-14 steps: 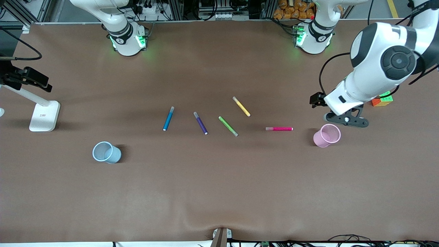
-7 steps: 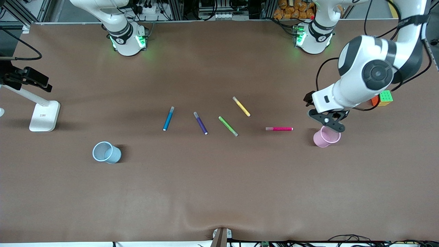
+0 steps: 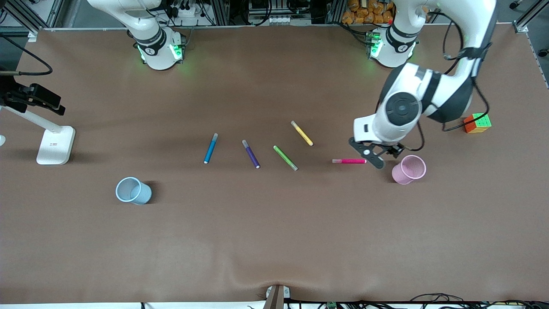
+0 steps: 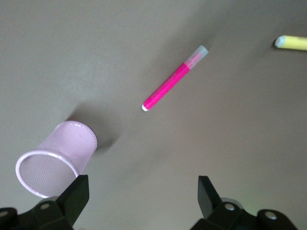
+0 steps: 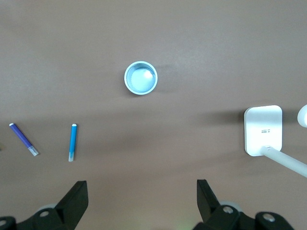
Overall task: Place pink and blue markers in matching cups
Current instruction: 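Move the left gripper over the pink marker and lower toward it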
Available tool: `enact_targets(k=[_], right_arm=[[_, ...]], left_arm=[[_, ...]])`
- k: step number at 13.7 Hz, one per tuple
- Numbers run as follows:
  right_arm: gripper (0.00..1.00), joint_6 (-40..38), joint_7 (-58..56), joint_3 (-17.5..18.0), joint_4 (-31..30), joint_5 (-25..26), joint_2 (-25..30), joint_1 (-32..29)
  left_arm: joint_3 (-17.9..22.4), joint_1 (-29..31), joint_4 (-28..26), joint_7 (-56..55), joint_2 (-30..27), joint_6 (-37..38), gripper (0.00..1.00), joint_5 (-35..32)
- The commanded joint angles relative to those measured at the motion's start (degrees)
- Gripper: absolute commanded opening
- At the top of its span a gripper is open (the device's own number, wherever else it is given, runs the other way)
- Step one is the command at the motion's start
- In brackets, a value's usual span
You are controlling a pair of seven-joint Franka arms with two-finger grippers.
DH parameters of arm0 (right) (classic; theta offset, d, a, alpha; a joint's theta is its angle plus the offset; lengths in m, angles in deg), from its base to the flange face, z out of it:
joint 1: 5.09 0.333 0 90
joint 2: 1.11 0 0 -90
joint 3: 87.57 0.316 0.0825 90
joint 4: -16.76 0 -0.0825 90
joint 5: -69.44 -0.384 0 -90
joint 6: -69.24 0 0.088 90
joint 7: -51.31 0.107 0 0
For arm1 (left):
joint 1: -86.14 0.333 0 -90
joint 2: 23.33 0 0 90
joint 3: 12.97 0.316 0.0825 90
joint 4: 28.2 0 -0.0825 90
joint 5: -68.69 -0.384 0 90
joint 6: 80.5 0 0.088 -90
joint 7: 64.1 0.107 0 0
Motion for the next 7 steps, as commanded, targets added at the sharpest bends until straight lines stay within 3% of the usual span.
enact_targets(k=[1,6,7], right_arm=[[1.00,-0.4,1.1,-0.1,0.7,0.3,0.0,0.5],[1.00,-0.4,1.3,-0.1,0.6,0.0,-0.1,0.5],[1.00,-0.4,1.3,-0.1,0.6,-0.1,-0.1,0.5]], left_arm=[[0.1,-2.9,0.9,0.4,3.3,-1.0,1.00,-4.7],[0.1,-6.6,2.0,0.4,8.0,-1.6,1.00,-10.0],[0.1,-7.9,2.5,0.3,8.9,-1.6,0.96,-11.2]])
